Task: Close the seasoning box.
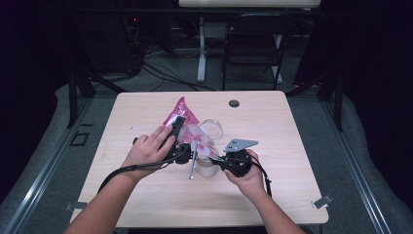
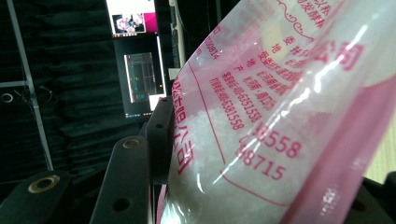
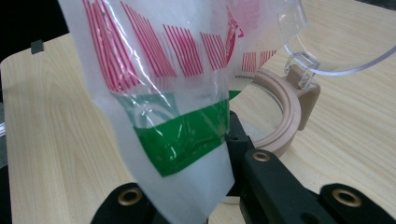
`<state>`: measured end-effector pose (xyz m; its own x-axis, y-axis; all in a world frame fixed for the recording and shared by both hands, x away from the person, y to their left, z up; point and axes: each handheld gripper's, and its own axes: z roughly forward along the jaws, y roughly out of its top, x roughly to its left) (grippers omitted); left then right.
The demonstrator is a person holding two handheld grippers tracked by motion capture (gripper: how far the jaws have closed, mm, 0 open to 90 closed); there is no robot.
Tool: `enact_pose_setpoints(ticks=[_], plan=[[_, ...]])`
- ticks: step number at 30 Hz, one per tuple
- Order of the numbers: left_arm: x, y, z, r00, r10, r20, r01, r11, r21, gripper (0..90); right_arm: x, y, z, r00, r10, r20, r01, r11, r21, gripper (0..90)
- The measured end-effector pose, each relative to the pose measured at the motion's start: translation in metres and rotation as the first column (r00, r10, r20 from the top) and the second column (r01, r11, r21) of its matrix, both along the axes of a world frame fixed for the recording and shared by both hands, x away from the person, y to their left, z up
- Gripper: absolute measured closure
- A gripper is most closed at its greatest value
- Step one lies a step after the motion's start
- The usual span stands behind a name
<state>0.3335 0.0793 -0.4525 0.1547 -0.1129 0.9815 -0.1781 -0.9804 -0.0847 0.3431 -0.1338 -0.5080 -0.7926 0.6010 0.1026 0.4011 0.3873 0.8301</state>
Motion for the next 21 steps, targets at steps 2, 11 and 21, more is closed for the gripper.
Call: enact_pose_setpoints(ticks=[2,11,21], plan=[[-0.0002,0.0000,-0.0003,1.0000,0.000,0.002,0.000,1.0000,0.004,57.8,0.0001,-0.0001,0.0001,1.0000,0.001,0.000,-0.001,1.000,-0.001,90.0],[-0.0014,-0.0001,0.0005,1.0000,-0.001,0.001,0.001,0.9996,0.027,57.7,0.0001,0.0001,-0.0001,1.0000,0.000,0.000,0.000,1.000,0.002,90.0],[-0.0025,-0.0005,0.0013,1.0000,0.004,0.001,-0.004,0.9996,0.030,57.2,-0.0002,0.0002,0.0000,1.0000,-0.002,-0.001,0.002,1.000,0.001,90.0]])
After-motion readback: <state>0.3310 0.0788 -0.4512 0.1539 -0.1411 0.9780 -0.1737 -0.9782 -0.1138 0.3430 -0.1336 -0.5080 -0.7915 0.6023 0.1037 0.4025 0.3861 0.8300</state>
